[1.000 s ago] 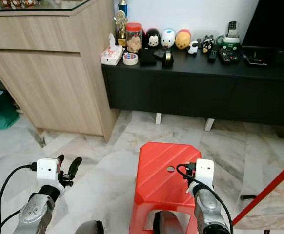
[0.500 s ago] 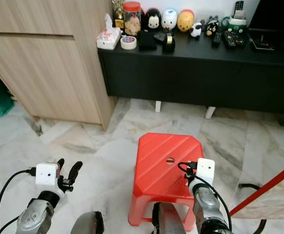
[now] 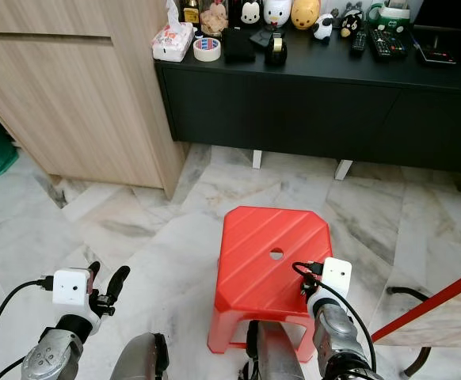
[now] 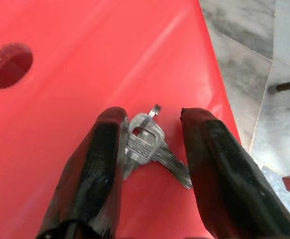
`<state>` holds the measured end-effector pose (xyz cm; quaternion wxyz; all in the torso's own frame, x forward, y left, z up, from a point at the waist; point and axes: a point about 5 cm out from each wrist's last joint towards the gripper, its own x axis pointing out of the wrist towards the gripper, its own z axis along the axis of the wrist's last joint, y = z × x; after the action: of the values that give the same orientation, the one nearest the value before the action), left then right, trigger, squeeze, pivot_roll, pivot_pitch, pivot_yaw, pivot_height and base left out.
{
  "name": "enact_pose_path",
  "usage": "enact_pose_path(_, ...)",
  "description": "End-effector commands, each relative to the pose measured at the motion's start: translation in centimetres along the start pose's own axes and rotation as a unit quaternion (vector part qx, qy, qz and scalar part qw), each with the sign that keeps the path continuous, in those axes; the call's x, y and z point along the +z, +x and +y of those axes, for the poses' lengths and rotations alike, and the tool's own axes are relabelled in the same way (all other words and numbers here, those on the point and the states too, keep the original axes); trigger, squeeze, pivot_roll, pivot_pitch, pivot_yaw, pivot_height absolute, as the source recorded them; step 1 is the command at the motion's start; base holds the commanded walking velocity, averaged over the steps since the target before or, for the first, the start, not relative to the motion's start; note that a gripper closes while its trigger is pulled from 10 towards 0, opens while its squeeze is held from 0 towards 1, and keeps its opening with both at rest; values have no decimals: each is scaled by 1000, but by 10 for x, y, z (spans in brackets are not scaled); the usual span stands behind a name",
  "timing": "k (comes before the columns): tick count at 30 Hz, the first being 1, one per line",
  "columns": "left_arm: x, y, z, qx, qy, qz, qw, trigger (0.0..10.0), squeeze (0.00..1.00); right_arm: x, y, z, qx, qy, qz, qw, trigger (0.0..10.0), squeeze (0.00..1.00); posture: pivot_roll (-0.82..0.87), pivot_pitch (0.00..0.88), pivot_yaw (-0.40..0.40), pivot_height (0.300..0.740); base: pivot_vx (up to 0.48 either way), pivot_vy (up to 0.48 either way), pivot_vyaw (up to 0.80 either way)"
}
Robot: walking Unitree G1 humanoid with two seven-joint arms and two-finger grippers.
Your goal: Hang keys on a hook
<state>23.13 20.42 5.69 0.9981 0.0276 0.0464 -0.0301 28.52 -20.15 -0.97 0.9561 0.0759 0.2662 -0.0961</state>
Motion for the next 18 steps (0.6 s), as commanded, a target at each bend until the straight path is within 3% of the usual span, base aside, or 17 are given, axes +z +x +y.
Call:
enact_pose_path(1, 0, -3, 2, 0, 11, 6, 1000, 10000, 0, -1, 0, 3, 3, 3, 7, 1000, 10000, 0, 118, 203, -15, 609, 0, 0, 0)
enact_pose_path(4, -1, -4, 2, -2, 14, 9, 1000, 10000, 0, -1, 1, 4, 5, 6, 9, 1000, 10000, 0, 118, 202, -12, 609, 0, 0, 0)
enact_pose_path(5, -1, -4, 2, -2, 14, 9, 1000, 10000, 0, -1, 1, 5, 6, 7, 9, 1000, 8706, 0, 119, 202, -12, 609, 0, 0, 0)
enact_pose_path(6, -1, -4, 2, -2, 14, 9, 1000, 10000, 0, -1, 1, 5, 6, 7, 9, 1000, 8706, 0, 119, 202, -12, 609, 0, 0, 0)
enact_pose_path(7, -1, -4, 2, -2, 15, 10, 1000, 10000, 0, -1, 1, 5, 9, 6, 10, 1000, 0, 0, 120, 203, -11, 609, 0, 0, 0)
enact_pose_path(18, 1, -4, 5, -2, 21, 12, 1000, 10000, 0, -7, -1, 7, 12, 10, 15, 1000, 0, 0, 126, 202, -7, 609, 0, 0, 0)
